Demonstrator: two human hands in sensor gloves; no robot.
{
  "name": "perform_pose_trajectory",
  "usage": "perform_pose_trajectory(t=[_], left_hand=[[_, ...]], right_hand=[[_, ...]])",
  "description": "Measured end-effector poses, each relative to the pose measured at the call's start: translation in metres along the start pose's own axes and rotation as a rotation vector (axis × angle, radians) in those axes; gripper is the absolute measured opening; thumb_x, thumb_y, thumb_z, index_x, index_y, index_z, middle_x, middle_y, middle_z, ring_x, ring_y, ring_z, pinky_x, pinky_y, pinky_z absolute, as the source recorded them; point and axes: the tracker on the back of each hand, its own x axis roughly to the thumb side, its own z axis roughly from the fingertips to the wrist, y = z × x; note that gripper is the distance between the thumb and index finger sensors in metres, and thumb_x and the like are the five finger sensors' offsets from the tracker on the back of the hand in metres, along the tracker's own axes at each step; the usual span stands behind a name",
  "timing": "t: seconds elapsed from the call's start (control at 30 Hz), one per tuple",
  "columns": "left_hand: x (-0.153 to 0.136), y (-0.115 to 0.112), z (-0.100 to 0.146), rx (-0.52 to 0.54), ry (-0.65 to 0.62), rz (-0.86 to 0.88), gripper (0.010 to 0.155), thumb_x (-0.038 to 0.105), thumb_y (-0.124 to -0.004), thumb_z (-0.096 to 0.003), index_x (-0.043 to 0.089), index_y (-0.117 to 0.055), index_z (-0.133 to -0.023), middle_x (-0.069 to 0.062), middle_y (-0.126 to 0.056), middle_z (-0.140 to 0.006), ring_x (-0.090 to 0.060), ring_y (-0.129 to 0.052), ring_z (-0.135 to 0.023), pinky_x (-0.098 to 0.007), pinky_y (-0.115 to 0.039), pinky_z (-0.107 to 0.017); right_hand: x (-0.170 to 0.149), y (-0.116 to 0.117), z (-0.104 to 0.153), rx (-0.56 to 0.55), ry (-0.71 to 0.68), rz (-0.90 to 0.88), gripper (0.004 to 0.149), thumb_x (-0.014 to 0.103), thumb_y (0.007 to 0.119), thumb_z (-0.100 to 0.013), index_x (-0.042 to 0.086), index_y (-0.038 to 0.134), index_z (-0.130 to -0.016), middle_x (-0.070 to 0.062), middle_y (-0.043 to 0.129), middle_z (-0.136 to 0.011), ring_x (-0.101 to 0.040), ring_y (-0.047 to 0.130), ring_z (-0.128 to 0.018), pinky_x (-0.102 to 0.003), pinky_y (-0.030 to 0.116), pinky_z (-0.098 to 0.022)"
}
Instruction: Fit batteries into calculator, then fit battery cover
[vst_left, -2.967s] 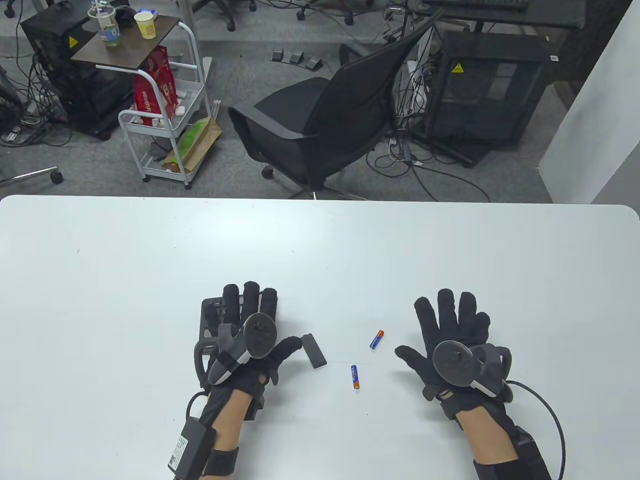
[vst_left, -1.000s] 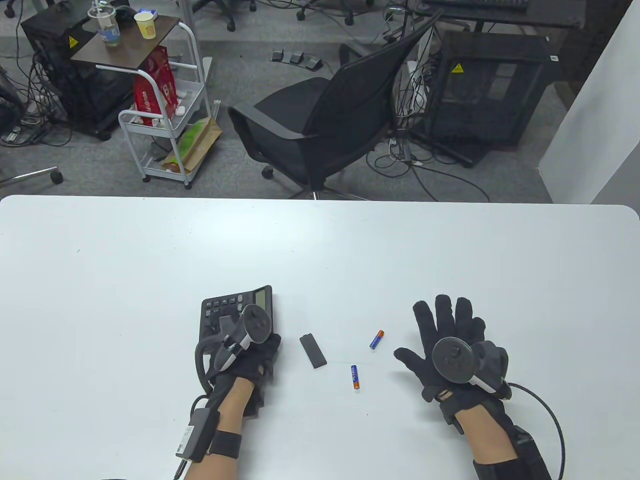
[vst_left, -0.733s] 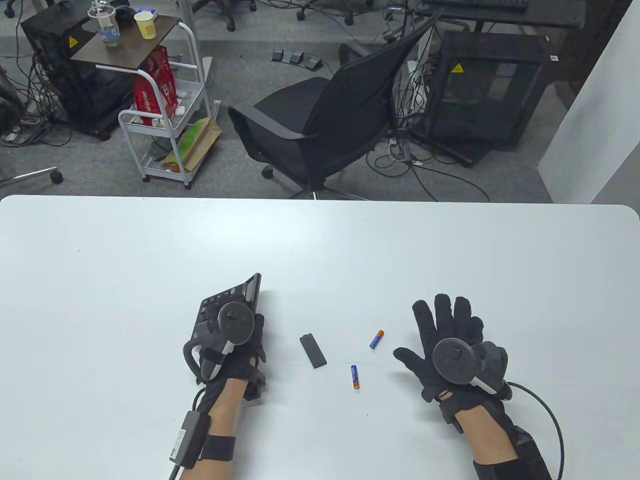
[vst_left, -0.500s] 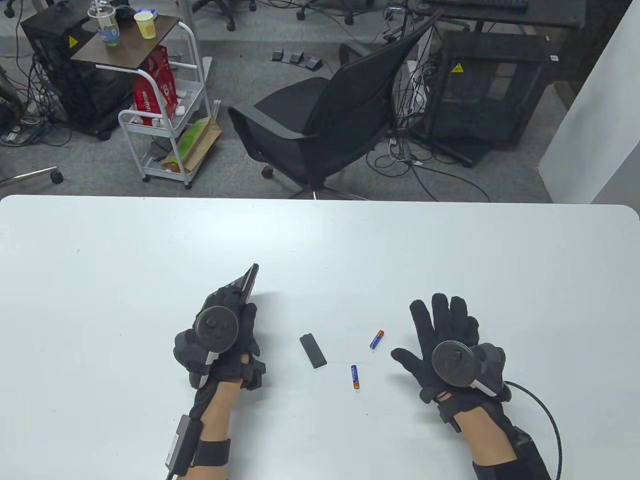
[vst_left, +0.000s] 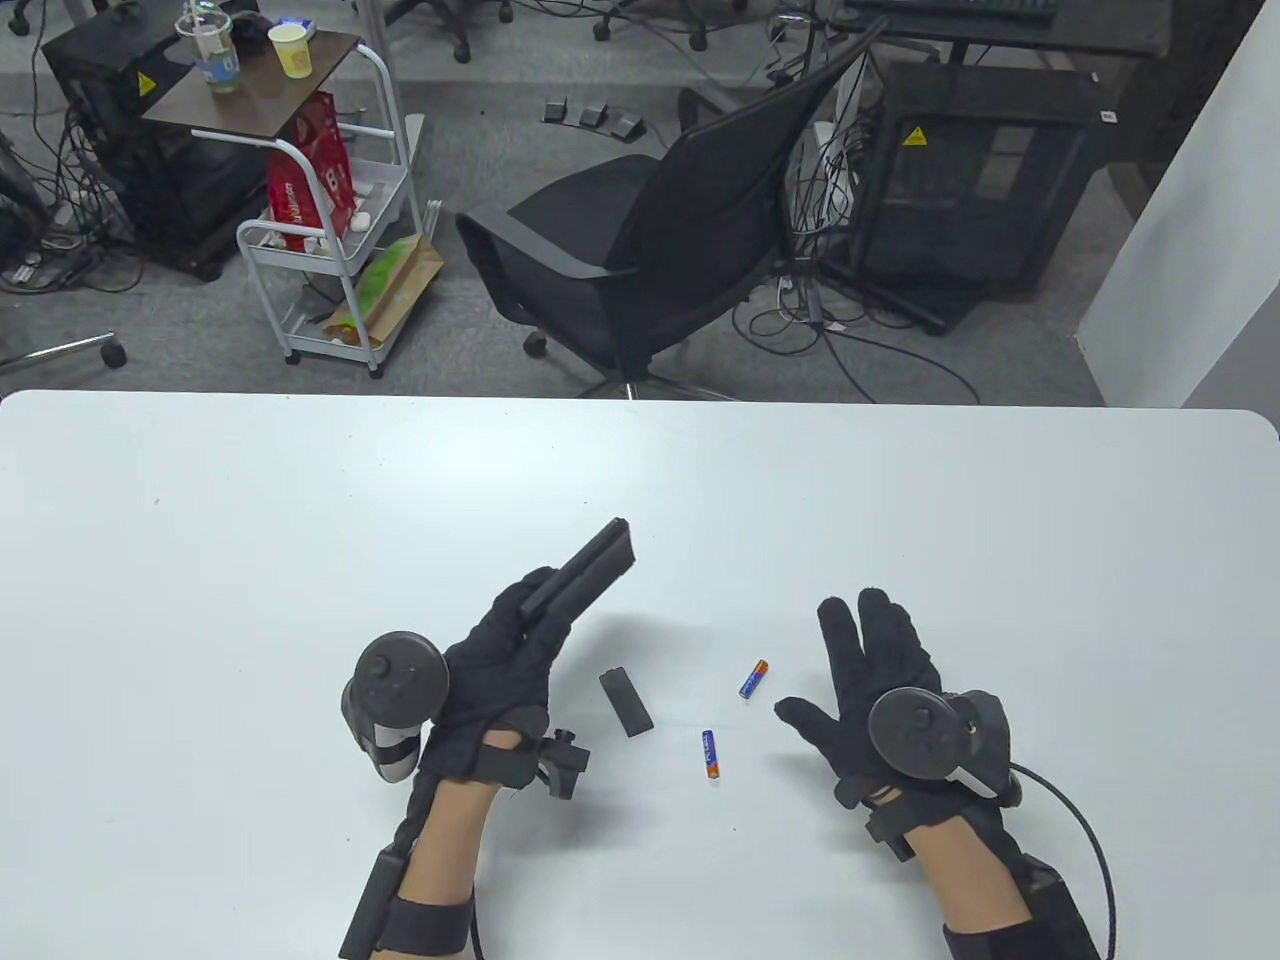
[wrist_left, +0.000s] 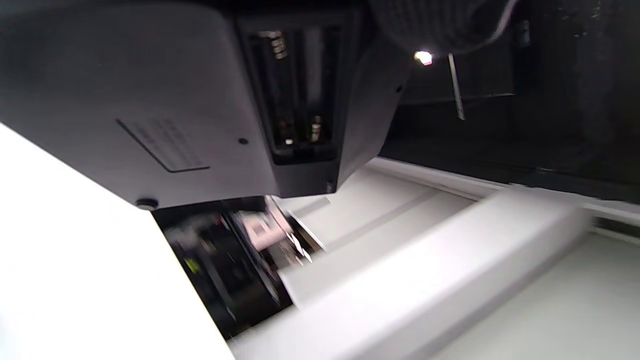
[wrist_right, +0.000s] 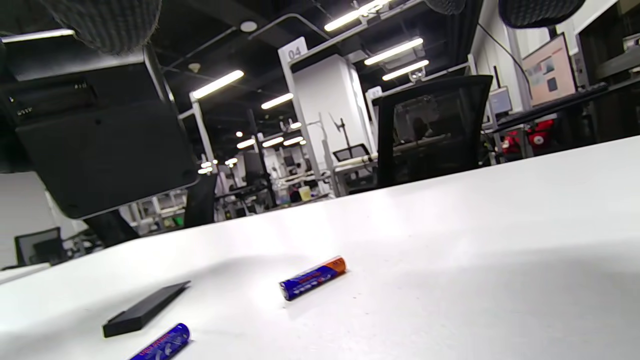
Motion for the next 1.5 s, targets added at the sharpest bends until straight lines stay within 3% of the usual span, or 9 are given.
perform_pose_trajectory(t=[0.33, 0.47, 0.73, 0.9, 1.0, 1.2, 1.3, 1.5], left_hand=[[0.002, -0.045, -0.002, -0.402, -0.061, 0.337, 0.062, 0.052, -0.069, -0.0414, 0.024, -0.065, -0.096, -0.003, -0.079, -0.102, -0.035, -0.083, -0.096, -0.059, -0.066, -0.071], [0.004, -0.056, -0.001, -0.491, -0.061, 0.386, 0.062, 0.053, -0.068, -0.0419, 0.024, -0.065, -0.096, -0.002, -0.079, -0.102, -0.034, -0.084, -0.095, -0.059, -0.066, -0.071], [0.003, -0.073, 0.002, -0.581, -0.042, 0.480, 0.062, 0.054, -0.068, -0.0423, 0.024, -0.066, -0.096, -0.003, -0.081, -0.101, -0.034, -0.085, -0.095, -0.059, -0.066, -0.071], [0.001, -0.077, 0.002, -0.577, -0.021, 0.501, 0.062, 0.053, -0.069, -0.0418, 0.023, -0.066, -0.096, -0.003, -0.081, -0.101, -0.034, -0.086, -0.094, -0.057, -0.069, -0.070], [0.000, -0.076, 0.002, -0.554, -0.001, 0.503, 0.063, 0.055, -0.068, -0.0416, 0.023, -0.066, -0.096, -0.003, -0.083, -0.099, -0.033, -0.088, -0.093, -0.055, -0.071, -0.069], [-0.004, -0.069, 0.002, -0.422, 0.066, 0.449, 0.072, 0.054, -0.073, -0.0407, 0.019, -0.058, -0.102, -0.008, -0.080, -0.098, -0.035, -0.088, -0.090, -0.057, -0.069, -0.067], [-0.007, -0.064, 0.001, -0.369, 0.081, 0.360, 0.071, 0.053, -0.075, -0.0416, 0.018, -0.058, -0.101, -0.008, -0.081, -0.098, -0.034, -0.088, -0.089, -0.057, -0.069, -0.067], [-0.014, -0.060, 0.002, -0.293, 0.146, 0.277, 0.077, 0.057, -0.074, -0.0414, 0.016, -0.052, -0.103, -0.010, -0.075, -0.100, -0.039, -0.083, -0.090, -0.060, -0.066, -0.067]], right_hand=[[0.009, 0.003, 0.000, -0.034, -0.106, -0.256, 0.098, 0.066, 0.074, -0.044, 0.016, 0.018, -0.107, -0.031, 0.026, -0.110, -0.060, 0.055, -0.095, -0.073, 0.063, -0.059], [0.012, 0.010, -0.001, 0.021, -0.131, -0.373, 0.101, 0.065, 0.078, -0.043, 0.014, 0.018, -0.107, -0.032, 0.035, -0.109, -0.059, 0.061, -0.092, -0.071, 0.064, -0.058], [0.020, 0.017, -0.003, 0.051, -0.165, -0.379, 0.097, 0.058, 0.082, -0.043, 0.009, 0.026, -0.106, -0.027, 0.059, -0.102, -0.052, 0.079, -0.081, -0.067, 0.071, -0.054], [0.022, 0.018, -0.003, 0.076, -0.175, -0.433, 0.087, 0.051, 0.080, -0.046, 0.008, 0.035, -0.106, -0.026, 0.066, -0.099, -0.051, 0.081, -0.079, -0.065, 0.072, -0.052], [0.022, 0.017, -0.004, 0.056, -0.198, -0.464, 0.078, 0.048, 0.080, -0.045, 0.007, 0.049, -0.104, -0.022, 0.080, -0.093, -0.047, 0.090, -0.073, -0.061, 0.076, -0.049], [0.017, 0.016, -0.007, 0.061, -0.199, -0.675, 0.054, 0.038, 0.087, -0.044, 0.013, 0.077, -0.091, -0.017, 0.097, -0.078, -0.042, 0.100, -0.062, -0.057, 0.081, -0.045], [0.016, 0.014, -0.007, 0.048, -0.211, -0.592, 0.051, 0.040, 0.085, -0.045, 0.015, 0.079, -0.088, -0.014, 0.099, -0.076, -0.039, 0.102, -0.060, -0.055, 0.083, -0.045], [0.003, 0.008, -0.008, -0.007, -0.155, -0.690, 0.050, 0.040, 0.085, -0.045, 0.012, 0.080, -0.087, -0.016, 0.099, -0.073, -0.040, 0.102, -0.057, -0.055, 0.083, -0.043]])
